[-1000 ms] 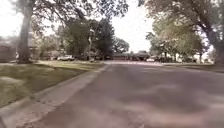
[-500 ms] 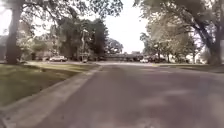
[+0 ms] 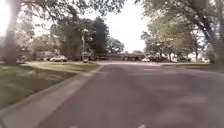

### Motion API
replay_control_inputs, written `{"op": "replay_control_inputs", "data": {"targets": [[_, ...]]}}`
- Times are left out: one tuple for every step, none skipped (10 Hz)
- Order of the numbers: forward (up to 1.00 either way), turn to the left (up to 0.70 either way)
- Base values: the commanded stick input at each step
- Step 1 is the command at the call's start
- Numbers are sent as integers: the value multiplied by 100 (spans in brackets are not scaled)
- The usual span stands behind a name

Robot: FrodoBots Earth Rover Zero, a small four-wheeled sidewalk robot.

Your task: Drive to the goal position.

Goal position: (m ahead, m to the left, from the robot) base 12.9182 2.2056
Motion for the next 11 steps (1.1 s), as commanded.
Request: {"op": "replay_control_inputs", "data": {"targets": [[100,-11],[100,-3],[100,0],[100,0],[100,0],[100,0],[100,0],[100,0],[100,0],[100,0],[100,0]]}}
